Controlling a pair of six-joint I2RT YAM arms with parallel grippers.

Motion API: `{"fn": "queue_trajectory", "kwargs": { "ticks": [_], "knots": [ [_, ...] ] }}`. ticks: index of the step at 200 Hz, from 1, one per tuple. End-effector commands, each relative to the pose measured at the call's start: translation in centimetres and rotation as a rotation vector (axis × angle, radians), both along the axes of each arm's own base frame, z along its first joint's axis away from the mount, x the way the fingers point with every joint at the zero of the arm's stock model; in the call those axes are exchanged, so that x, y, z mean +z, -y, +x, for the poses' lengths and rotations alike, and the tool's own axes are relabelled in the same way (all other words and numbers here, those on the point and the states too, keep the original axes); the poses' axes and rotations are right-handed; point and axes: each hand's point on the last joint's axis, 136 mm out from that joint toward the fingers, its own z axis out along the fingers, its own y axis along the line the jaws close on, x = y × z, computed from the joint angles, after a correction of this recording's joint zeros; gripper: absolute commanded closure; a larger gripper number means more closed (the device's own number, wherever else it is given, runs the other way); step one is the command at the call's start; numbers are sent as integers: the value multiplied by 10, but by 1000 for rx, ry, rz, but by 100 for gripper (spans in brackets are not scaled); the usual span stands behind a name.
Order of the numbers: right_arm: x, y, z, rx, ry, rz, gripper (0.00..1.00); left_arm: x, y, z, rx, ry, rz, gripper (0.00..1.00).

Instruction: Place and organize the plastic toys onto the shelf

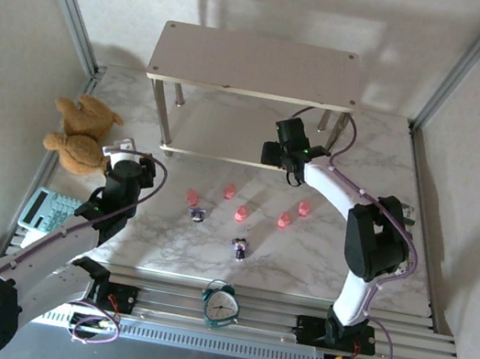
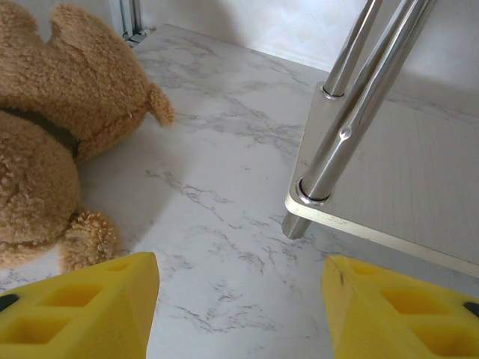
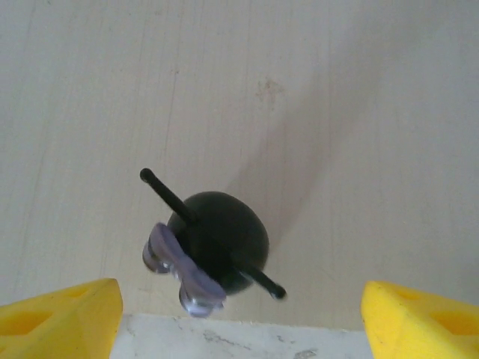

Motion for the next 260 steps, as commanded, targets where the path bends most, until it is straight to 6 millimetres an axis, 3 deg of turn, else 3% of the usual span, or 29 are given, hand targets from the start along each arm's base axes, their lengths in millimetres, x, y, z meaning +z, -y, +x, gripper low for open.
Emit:
{"fn": "queue_trajectory", "kwargs": {
  "ticks": [1, 34, 47, 90, 260],
  "knots": [
    [18, 7, -10, -7, 24, 30, 16, 14, -5, 0, 22, 24, 1, 40],
    [26, 12, -23, 4, 13, 34, 17, 16, -5, 0, 19, 27, -1, 40],
    [28, 17, -27, -5, 6, 23, 22, 17, -5, 0, 20, 29, -1, 41],
    [17, 34, -29, -71, -41, 4, 66, 16, -5, 0, 18, 30, -3, 41],
    [-7, 24, -8, -82, -86, 49, 69, 9, -8, -2, 26, 18, 3, 41]
  ]
}}
